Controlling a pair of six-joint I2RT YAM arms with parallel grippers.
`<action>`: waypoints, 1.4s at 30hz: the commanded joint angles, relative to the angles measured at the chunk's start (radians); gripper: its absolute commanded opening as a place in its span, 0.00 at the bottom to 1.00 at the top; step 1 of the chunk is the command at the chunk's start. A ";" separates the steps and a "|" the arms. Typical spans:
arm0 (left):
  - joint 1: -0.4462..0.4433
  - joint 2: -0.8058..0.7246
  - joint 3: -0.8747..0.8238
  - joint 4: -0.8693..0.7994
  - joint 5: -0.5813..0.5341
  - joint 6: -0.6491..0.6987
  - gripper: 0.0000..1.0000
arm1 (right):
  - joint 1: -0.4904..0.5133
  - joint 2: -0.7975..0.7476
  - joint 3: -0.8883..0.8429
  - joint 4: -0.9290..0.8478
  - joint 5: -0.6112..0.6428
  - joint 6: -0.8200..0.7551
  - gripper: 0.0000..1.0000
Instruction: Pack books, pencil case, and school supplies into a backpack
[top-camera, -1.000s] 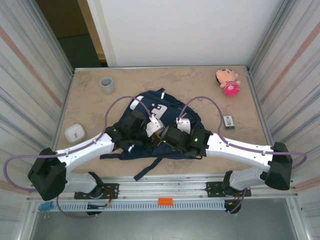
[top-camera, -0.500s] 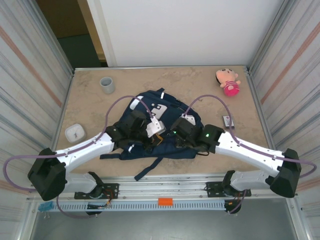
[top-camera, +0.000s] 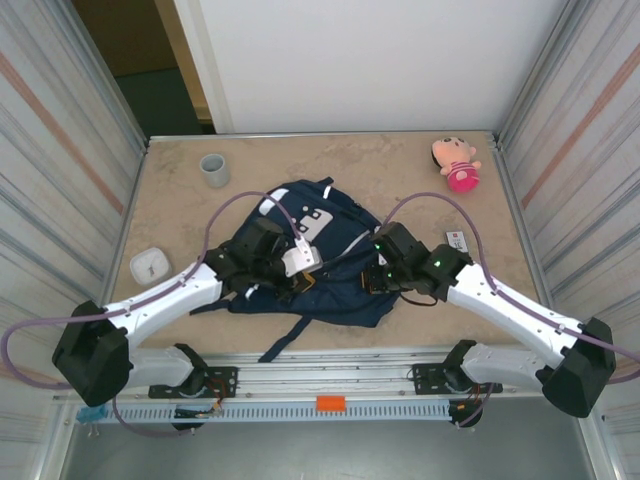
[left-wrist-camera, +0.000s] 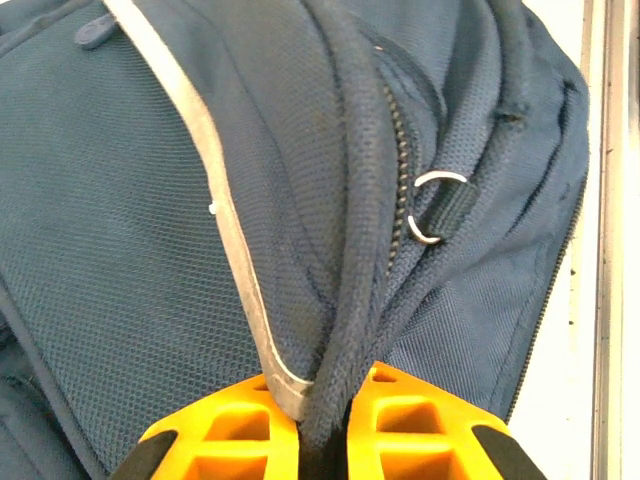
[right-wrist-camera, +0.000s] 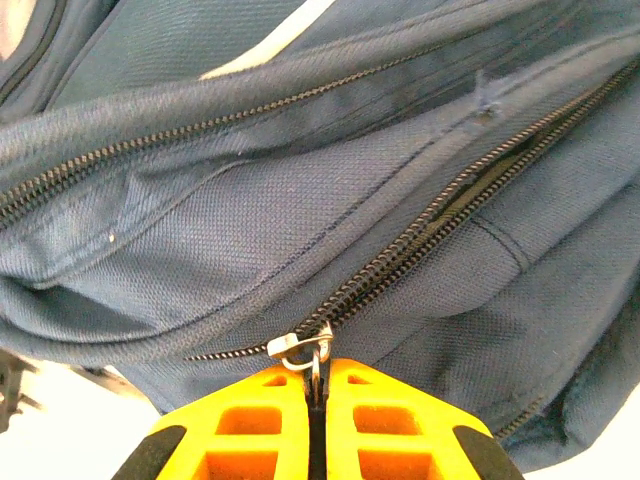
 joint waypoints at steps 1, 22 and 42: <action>0.089 -0.040 -0.015 0.020 -0.059 -0.012 0.07 | 0.043 -0.015 -0.053 0.065 -0.065 0.029 0.00; -0.101 -0.202 -0.049 0.013 -0.066 0.254 0.70 | 0.146 0.089 -0.108 0.404 -0.163 0.104 0.00; -0.107 -0.124 -0.049 -0.038 -0.107 0.370 0.08 | -0.146 -0.034 -0.157 0.192 -0.233 -0.064 0.00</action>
